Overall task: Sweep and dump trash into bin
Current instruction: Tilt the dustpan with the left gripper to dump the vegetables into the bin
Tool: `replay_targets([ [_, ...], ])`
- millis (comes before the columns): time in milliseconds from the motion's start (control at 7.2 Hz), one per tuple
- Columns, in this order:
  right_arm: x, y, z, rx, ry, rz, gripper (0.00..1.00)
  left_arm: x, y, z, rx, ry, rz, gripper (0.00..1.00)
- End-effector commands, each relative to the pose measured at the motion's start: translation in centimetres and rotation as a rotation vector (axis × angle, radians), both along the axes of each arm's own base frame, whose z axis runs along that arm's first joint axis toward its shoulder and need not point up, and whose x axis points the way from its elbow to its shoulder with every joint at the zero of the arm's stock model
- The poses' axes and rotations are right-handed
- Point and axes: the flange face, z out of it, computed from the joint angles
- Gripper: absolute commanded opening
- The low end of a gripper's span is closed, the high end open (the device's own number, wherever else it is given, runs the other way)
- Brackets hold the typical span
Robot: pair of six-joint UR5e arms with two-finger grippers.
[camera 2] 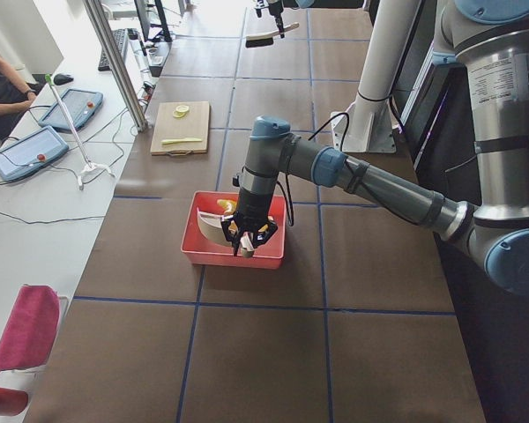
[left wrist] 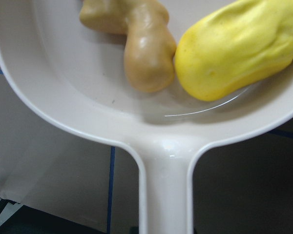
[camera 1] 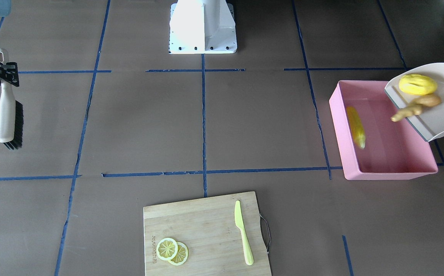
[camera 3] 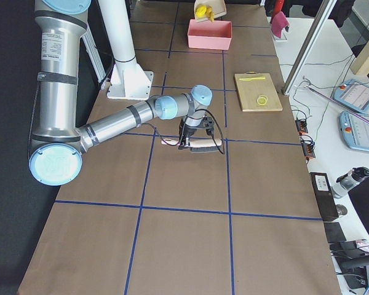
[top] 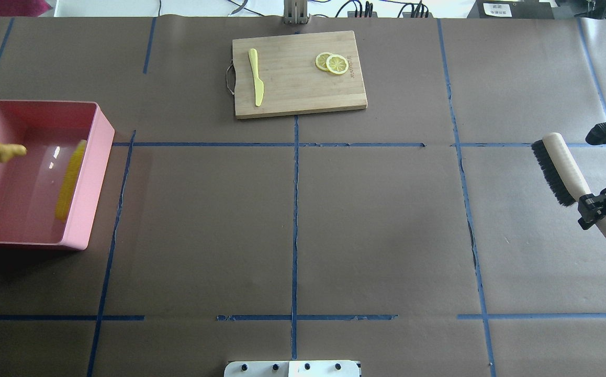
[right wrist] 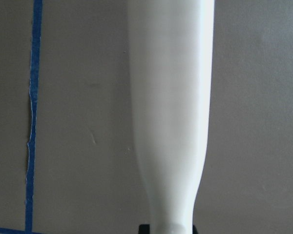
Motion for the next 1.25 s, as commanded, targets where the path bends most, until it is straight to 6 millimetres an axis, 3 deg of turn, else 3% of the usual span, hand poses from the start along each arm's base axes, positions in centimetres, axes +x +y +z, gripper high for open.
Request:
replay_targets([
  [0,-1.0,-0.9,3.1,-0.035,0.0,0.083,0.01,0.1,-0.1,-0.8,0.014,-0.028,0.0,0.0],
  [278,-2.8,0.3,6.8,-0.078,-0.01,0.13,0.01,0.1,-0.2,-1.0,0.021,-0.028,0.001,0.0],
  [694,-3.3,4.0,8.6,-0.134,-0.041,0.13,0.01,0.2,-0.5,-1.4,0.018,-0.029,0.001,0.0],
  [972,-4.0,4.6,8.2,-0.185,-0.079,0.11,0.03,0.2,-0.5,-1.4,0.018,-0.029,0.001,0.0],
  [1111,-4.3,4.7,8.4,-0.19,-0.074,0.105,0.19,0.2,-0.5,-1.3,0.016,-0.029,0.002,0.0],
])
